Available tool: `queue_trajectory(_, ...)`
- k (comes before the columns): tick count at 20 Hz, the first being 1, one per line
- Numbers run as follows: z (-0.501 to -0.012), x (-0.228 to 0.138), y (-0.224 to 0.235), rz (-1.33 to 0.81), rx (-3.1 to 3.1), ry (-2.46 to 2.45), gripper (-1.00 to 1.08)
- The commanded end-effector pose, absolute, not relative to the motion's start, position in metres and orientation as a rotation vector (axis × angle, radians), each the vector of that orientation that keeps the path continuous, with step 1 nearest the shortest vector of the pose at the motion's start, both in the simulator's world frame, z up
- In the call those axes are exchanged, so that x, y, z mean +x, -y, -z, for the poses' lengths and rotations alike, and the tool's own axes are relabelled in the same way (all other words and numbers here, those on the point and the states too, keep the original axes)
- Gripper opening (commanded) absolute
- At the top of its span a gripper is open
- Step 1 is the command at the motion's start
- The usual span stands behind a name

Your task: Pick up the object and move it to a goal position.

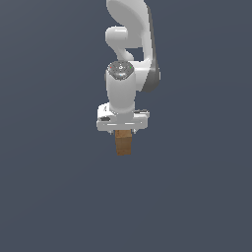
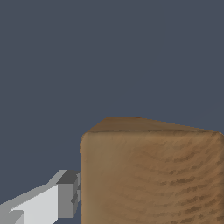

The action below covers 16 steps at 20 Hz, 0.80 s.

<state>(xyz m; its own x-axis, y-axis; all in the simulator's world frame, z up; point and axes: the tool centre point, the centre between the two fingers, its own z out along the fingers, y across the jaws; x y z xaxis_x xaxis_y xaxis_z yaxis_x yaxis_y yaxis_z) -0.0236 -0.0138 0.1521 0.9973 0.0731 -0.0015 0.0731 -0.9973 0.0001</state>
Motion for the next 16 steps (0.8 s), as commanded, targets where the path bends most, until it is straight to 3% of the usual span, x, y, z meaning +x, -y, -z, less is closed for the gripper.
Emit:
queue_trajectory(1,-0.1449,-0.0230,0.0139,0.001,3.139,-0.115,1.00)
queue_trajectory(4,-0.1425,-0.0223,0.0140,0.001,3.139,-0.115,1.00)
queue_trajectory(5,-0.1425,-0.0223,0.0140,0.001,3.139,-0.115,-1.00)
queue_trajectory(16,-0.1439,-0.0230,0.0136,0.001,3.139,-0.116,-1.00)
